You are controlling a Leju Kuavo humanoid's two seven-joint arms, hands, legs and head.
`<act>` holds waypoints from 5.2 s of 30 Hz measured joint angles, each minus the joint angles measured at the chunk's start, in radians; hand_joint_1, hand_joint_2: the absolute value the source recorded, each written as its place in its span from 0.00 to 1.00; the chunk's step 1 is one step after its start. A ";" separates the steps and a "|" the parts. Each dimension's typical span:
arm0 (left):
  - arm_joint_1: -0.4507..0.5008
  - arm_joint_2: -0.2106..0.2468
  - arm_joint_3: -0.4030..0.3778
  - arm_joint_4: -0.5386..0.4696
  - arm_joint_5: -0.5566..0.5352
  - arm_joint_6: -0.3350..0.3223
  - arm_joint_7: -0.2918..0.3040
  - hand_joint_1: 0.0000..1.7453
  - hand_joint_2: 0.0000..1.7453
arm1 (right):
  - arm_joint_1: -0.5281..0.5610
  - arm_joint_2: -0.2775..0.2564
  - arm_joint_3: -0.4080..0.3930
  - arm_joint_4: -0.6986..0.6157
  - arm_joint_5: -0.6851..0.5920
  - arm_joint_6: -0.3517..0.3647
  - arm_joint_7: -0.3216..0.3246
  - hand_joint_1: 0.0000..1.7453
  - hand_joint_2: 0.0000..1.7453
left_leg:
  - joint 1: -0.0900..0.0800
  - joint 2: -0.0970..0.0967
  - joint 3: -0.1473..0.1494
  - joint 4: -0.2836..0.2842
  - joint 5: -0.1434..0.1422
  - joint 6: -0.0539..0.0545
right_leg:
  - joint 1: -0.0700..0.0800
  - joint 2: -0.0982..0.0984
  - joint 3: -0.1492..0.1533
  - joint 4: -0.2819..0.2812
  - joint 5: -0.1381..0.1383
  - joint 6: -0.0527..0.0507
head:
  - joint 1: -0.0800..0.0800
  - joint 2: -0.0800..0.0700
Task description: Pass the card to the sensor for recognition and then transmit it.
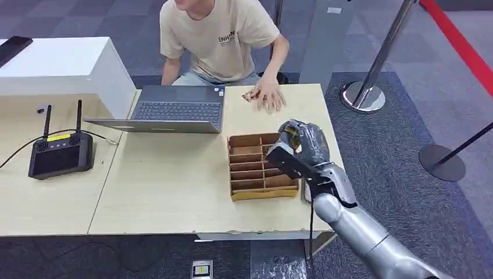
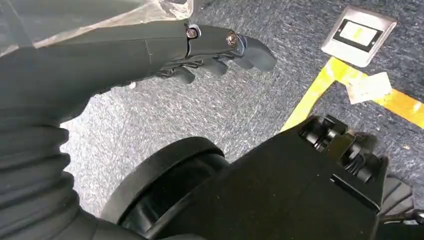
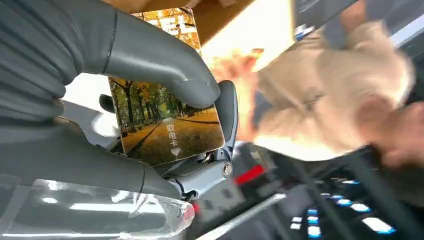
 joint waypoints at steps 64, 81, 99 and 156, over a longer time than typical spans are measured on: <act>0.022 -0.004 0.050 0.000 0.006 0.014 -0.006 0.00 1.00 | 0.284 0.226 -0.334 0.210 0.361 -0.112 -0.248 1.00 1.00 | 0.001 0.000 0.000 -0.001 0.000 0.000 | 0.001 0.000 0.001 0.000 0.000 0.000 | 0.000 0.000; 0.009 -0.004 0.050 0.000 -0.022 -0.013 -0.009 0.00 1.00 | 0.142 0.129 -0.353 0.071 0.386 -0.112 -0.056 1.00 1.00 | 0.000 0.000 0.000 0.000 0.000 0.000 | 0.000 0.000 0.001 0.000 0.000 0.000 | 0.000 0.000; 0.005 -0.010 0.050 0.000 -0.026 -0.013 -0.005 0.00 1.00 | 0.119 0.094 -0.302 0.164 0.294 -0.110 -0.087 1.00 1.00 | 0.001 0.000 0.000 0.000 0.000 0.000 | 0.001 0.000 0.000 0.000 0.000 0.000 | 0.000 0.000; 0.024 -0.010 0.078 0.000 0.055 0.000 -0.009 0.00 1.00 | 0.122 0.127 -0.321 0.469 0.408 -0.112 -0.121 1.00 1.00 | 0.001 0.000 0.001 0.000 0.000 0.000 | 0.001 0.000 0.001 0.000 0.000 0.000 | 0.000 0.000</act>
